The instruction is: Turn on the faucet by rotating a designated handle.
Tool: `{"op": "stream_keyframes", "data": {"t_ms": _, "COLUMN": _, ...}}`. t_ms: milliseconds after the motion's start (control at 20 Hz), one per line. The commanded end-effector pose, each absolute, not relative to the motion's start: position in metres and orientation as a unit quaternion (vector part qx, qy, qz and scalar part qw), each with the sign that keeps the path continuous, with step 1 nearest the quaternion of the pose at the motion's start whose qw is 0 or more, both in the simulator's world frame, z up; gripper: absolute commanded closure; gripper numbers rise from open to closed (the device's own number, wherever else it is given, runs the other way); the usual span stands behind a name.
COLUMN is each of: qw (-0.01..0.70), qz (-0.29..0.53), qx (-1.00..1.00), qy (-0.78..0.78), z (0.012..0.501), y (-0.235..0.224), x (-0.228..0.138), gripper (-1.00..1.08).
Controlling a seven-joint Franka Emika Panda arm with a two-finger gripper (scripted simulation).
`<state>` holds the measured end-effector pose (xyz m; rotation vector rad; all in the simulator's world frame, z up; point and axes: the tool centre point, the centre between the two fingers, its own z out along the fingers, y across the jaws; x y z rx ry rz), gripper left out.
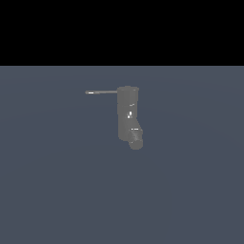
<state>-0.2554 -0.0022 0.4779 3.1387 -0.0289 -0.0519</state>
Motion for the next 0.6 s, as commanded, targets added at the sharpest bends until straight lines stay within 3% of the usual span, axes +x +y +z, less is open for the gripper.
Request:
{"op": "stream_keyframes", "data": {"t_ms": 0, "qw": 0.001, "qz": -0.017, "qx": 1.000, "qy": -0.009, "z": 0.478, "y": -0.002, "x": -0.255, "gripper": 1.08}}
{"op": "stream_keyframes", "data": {"t_ms": 550, "qw": 0.001, "qz": -0.016, "qx": 0.999, "qy": -0.040, "z": 0.466, "y": 0.012, "x": -0.248, "gripper": 1.08}}
